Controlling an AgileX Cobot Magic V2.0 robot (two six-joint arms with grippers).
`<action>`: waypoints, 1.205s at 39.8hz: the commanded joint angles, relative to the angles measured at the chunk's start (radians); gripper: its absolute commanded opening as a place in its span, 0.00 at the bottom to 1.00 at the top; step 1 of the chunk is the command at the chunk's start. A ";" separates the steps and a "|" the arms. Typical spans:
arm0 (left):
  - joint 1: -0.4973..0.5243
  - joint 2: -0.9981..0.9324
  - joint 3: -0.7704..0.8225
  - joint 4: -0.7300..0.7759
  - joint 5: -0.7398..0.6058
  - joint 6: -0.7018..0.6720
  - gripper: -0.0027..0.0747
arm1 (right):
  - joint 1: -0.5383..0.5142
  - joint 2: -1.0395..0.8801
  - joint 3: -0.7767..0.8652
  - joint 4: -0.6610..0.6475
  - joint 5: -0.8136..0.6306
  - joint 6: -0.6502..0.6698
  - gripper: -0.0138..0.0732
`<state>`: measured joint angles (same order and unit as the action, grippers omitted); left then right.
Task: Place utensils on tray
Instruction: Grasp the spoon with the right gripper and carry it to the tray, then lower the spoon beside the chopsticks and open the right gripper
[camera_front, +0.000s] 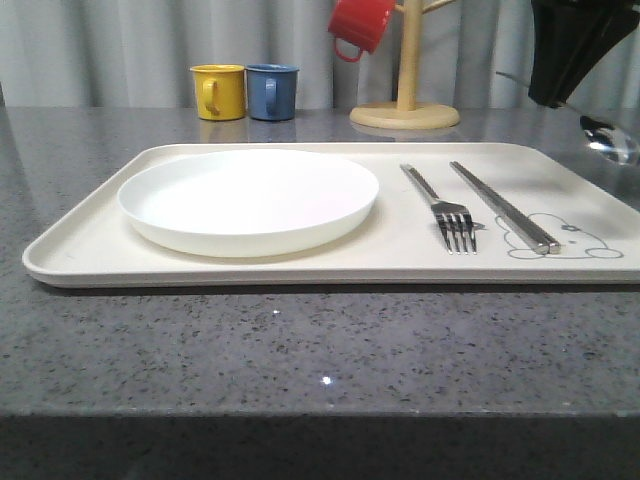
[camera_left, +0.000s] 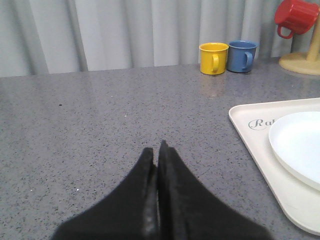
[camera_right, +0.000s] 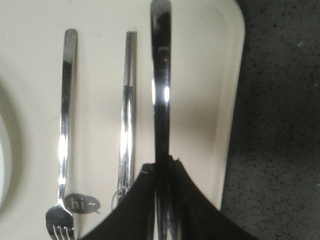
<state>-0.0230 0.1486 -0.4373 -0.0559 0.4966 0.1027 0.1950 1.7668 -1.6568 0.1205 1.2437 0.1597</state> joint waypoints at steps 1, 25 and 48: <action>0.002 0.010 -0.026 -0.002 -0.081 -0.003 0.01 | 0.001 -0.023 -0.029 0.004 0.093 0.009 0.13; 0.002 0.010 -0.026 -0.002 -0.081 -0.003 0.01 | 0.001 -0.001 0.078 -0.007 0.045 0.061 0.13; 0.002 0.010 -0.026 -0.002 -0.081 -0.003 0.01 | 0.001 0.040 0.077 -0.011 0.028 0.096 0.36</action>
<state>-0.0230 0.1486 -0.4373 -0.0559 0.4966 0.1027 0.1965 1.8536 -1.5569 0.1163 1.2295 0.2536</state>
